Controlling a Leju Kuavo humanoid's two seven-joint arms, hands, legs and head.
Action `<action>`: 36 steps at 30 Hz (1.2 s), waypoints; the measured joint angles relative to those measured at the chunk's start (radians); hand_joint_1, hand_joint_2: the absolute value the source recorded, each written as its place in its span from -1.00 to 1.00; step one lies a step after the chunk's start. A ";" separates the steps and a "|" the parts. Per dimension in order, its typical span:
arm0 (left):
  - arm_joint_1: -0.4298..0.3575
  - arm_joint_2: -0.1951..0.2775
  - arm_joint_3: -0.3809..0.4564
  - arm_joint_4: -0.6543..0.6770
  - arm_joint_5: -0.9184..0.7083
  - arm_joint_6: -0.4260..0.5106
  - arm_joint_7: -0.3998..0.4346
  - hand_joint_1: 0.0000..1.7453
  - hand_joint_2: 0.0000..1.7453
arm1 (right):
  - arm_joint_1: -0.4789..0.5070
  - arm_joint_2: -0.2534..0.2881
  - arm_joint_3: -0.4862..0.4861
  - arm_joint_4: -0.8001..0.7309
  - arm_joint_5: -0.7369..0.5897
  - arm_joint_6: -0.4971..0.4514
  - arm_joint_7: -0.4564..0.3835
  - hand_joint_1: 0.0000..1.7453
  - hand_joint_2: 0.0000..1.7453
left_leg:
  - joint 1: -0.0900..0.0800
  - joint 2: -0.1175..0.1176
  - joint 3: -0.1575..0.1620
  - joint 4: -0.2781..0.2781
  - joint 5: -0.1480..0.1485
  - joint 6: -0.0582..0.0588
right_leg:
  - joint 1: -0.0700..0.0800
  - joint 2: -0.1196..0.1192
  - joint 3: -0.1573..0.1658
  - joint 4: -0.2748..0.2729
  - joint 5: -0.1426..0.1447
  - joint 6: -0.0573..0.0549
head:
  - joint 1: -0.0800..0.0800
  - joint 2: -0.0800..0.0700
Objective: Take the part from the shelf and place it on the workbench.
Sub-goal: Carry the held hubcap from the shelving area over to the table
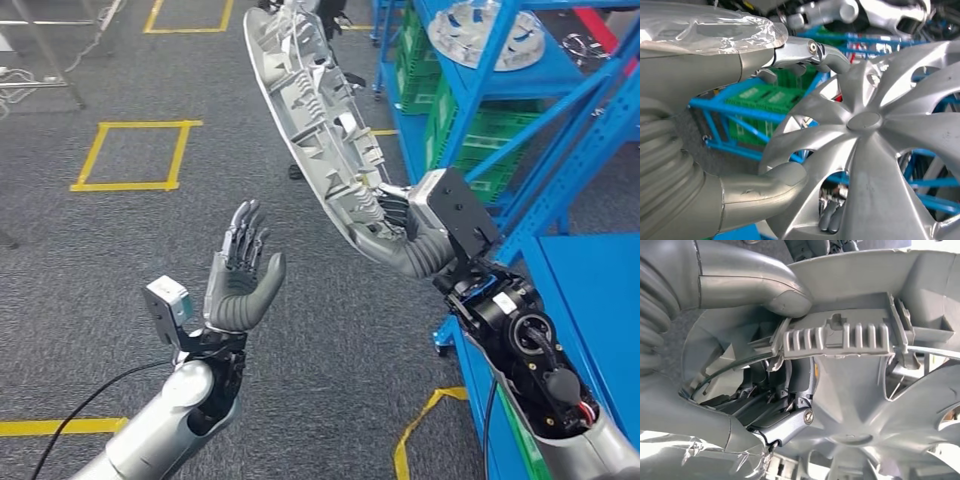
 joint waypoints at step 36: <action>0.010 0.013 0.009 0.031 -0.012 0.106 -0.068 -1.00 1.00 | 0.072 -0.010 -0.052 0.000 0.006 -0.059 0.004 1.00 1.00 | -0.008 -0.081 -0.007 0.009 0.005 0.002 | -0.002 0.072 0.042 -0.173 0.138 -0.017 | 0.018 0.000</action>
